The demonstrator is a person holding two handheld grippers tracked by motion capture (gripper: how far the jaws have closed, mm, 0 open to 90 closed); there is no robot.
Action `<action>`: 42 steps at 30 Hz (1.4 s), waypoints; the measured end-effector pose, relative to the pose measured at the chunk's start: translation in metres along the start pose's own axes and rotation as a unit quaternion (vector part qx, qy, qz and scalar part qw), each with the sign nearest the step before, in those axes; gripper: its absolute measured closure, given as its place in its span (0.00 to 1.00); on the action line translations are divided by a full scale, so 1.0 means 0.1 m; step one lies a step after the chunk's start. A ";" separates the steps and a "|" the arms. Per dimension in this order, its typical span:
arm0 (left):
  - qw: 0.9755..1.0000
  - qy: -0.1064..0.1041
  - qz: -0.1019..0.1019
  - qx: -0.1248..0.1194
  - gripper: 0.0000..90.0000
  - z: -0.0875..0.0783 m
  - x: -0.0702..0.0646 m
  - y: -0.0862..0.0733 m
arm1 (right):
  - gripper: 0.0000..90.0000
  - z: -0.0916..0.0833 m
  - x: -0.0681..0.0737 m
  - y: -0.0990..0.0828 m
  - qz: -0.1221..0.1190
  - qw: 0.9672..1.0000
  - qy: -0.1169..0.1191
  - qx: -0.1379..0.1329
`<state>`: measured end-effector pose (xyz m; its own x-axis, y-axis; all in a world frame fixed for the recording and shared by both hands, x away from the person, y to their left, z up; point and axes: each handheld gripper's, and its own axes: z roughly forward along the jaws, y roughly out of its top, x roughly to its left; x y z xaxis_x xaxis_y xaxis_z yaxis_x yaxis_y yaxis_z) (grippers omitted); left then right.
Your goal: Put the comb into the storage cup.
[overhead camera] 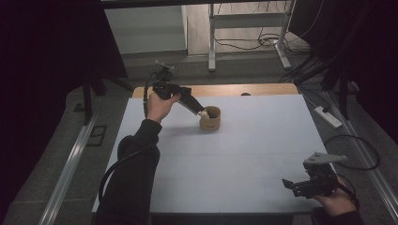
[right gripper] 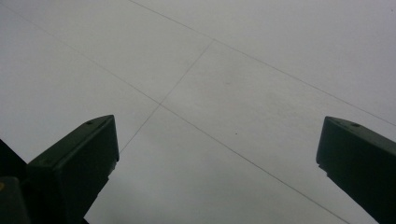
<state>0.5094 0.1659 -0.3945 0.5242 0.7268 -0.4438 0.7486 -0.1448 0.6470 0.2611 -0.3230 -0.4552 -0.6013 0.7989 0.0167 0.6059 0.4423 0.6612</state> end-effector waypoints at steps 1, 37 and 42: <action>1.000 0.003 0.005 -0.002 0.72 0.00 0.00 0.00 | 0.00 0.00 0.00 0.00 0.000 1.000 0.000 0.000; 0.984 0.099 0.115 -0.087 0.27 -0.05 -0.11 -0.20 | 0.00 0.00 0.01 0.00 -0.001 1.000 -0.002 0.000; 0.983 0.104 0.119 -0.098 0.19 -0.07 -0.12 -0.22 | 0.00 0.00 0.01 0.00 -0.001 1.000 -0.003 -0.001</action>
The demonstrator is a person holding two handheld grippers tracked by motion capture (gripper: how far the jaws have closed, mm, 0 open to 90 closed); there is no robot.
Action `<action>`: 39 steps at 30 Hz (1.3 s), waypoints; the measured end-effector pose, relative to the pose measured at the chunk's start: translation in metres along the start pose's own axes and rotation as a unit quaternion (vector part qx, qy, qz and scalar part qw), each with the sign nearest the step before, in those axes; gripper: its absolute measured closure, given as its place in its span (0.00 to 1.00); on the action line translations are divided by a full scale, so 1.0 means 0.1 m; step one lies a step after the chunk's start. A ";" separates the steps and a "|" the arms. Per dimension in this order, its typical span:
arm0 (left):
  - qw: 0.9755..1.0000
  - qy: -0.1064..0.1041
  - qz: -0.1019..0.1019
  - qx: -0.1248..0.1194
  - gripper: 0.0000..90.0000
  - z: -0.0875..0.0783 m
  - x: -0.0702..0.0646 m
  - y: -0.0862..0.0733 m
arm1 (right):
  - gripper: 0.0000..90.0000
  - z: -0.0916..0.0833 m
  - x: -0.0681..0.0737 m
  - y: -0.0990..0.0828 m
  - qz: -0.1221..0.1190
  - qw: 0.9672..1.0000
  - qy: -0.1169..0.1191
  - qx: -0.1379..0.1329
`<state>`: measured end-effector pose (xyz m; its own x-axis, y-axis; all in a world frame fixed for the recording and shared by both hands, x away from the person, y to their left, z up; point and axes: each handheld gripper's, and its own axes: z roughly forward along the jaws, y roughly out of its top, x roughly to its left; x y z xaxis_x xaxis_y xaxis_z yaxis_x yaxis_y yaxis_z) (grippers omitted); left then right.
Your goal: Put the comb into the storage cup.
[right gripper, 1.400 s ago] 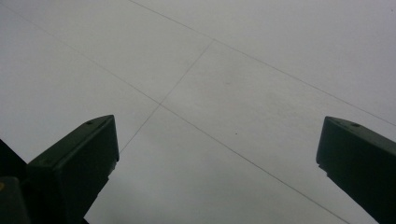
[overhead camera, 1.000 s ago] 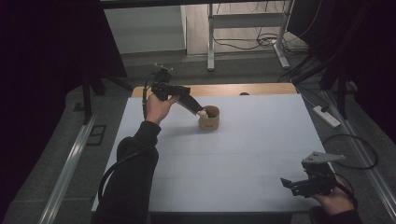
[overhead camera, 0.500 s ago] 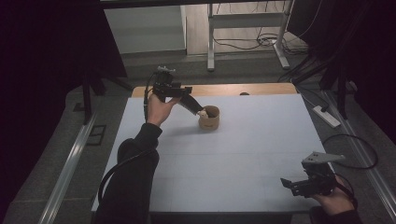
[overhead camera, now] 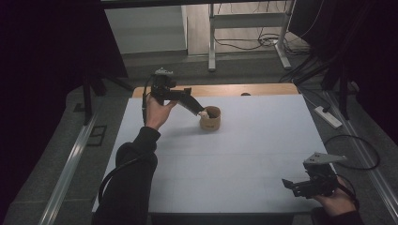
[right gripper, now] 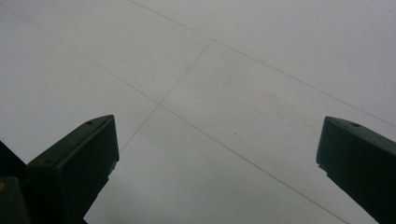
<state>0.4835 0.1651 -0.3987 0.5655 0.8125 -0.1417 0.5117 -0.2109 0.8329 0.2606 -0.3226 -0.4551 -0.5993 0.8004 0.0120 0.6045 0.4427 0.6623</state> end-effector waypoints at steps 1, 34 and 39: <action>1.000 -0.001 0.001 -0.001 0.18 -0.01 0.00 -0.01 | 0.00 0.00 0.00 0.00 0.000 1.000 0.000 0.000; 0.998 -0.009 0.055 -0.019 0.00 -0.17 -0.08 -0.26 | 0.00 0.00 0.01 0.00 0.000 1.000 -0.007 -0.002; 0.998 -0.012 0.054 -0.018 0.00 -0.19 -0.09 -0.31 | 0.00 0.00 0.01 0.00 -0.001 1.000 -0.008 -0.002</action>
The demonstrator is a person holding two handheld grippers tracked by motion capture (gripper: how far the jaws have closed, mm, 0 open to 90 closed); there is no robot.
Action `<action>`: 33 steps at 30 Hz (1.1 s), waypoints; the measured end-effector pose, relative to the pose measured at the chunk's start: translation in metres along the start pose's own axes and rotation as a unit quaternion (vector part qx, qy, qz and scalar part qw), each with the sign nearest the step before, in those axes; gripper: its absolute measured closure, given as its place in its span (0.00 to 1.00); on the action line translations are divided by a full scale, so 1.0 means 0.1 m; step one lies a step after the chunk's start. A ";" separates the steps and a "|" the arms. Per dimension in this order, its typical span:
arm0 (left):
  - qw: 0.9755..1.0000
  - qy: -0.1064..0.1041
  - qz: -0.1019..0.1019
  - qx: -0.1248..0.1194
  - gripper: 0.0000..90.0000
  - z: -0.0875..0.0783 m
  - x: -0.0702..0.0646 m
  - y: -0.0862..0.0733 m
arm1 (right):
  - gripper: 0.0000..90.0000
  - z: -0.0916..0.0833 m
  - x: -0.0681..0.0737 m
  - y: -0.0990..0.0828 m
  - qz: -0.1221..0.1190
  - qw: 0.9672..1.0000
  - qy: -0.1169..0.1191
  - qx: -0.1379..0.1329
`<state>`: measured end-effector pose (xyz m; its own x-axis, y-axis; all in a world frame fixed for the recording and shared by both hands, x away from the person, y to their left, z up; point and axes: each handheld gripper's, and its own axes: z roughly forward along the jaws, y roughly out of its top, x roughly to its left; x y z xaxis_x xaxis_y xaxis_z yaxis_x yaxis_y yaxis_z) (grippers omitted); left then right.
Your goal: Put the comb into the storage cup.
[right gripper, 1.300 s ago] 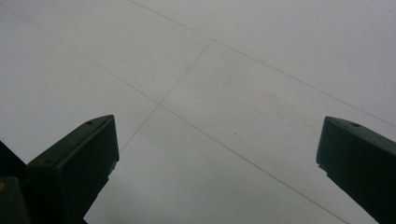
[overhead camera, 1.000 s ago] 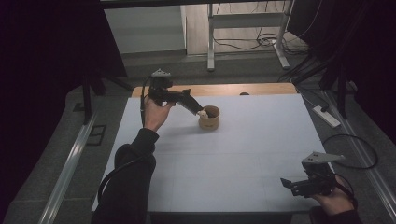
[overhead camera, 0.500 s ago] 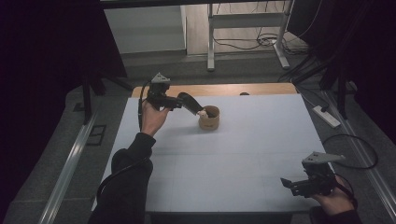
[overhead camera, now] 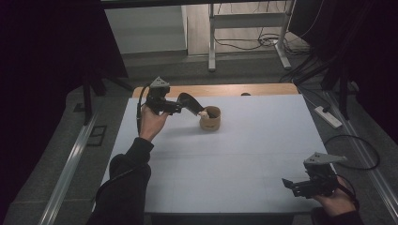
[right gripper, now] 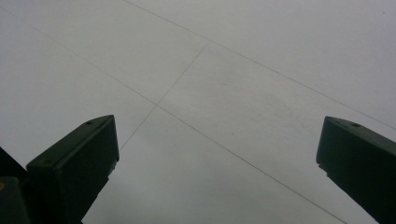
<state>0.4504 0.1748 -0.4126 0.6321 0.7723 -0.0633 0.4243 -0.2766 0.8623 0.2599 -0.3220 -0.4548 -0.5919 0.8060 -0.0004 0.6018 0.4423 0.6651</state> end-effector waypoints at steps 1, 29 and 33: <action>1.000 -0.001 0.000 0.000 0.00 0.00 0.00 -0.01 | 0.00 0.00 0.00 0.00 0.000 1.000 0.000 0.000; 1.000 -0.010 -0.007 -0.005 0.00 -0.13 -0.06 -0.17 | 0.00 -0.01 0.01 0.00 -0.001 1.000 -0.007 -0.005; 1.000 -0.012 -0.009 -0.008 0.00 -0.16 -0.07 -0.19 | 0.00 -0.01 0.01 0.00 -0.001 1.000 -0.010 -0.005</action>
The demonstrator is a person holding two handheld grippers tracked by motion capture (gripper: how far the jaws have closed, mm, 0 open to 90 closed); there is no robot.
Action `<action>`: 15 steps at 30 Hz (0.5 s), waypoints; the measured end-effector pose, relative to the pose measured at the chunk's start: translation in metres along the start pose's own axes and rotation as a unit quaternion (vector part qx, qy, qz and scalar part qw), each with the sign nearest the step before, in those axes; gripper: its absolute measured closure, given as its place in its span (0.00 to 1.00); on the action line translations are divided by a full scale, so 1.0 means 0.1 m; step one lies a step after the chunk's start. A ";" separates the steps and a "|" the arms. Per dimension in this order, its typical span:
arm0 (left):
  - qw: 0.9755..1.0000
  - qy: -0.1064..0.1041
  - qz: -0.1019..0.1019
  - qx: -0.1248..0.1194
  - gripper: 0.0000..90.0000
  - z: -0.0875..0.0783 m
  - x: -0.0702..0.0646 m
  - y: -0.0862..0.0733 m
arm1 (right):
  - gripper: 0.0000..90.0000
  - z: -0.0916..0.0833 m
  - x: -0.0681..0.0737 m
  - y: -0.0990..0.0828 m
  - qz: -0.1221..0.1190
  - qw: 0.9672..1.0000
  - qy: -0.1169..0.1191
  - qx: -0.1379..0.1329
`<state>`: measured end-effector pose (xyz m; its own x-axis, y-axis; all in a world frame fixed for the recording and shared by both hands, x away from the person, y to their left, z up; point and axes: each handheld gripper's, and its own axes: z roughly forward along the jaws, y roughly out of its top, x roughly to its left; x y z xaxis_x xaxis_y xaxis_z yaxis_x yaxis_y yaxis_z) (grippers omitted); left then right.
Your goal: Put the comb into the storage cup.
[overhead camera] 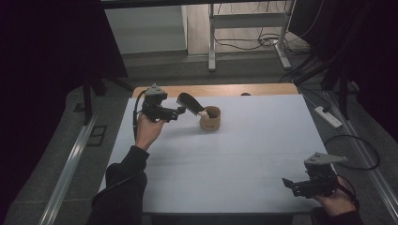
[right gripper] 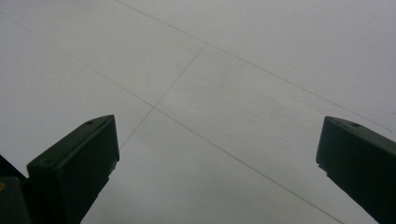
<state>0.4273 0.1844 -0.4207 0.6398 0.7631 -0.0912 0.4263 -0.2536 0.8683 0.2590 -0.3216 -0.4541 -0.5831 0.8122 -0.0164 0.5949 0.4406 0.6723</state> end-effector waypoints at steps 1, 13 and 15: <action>1.000 -0.001 -0.001 -0.001 0.00 -0.01 0.00 -0.01 | 0.00 0.00 0.00 0.00 0.000 1.000 -0.001 -0.001; 1.000 -0.010 -0.006 -0.002 0.00 -0.09 -0.05 -0.09 | 0.00 0.00 0.02 0.00 -0.006 1.000 -0.008 0.000; 1.000 -0.010 -0.006 -0.003 0.00 -0.10 -0.06 -0.11 | 0.00 0.00 0.02 0.00 -0.008 1.000 -0.009 -0.001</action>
<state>0.4123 0.1888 -0.4247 0.6469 0.7544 -0.1110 0.4301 -0.2408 0.8701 0.2576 -0.3196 -0.4542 -0.5827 0.8117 -0.0397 0.5850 0.4528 0.6728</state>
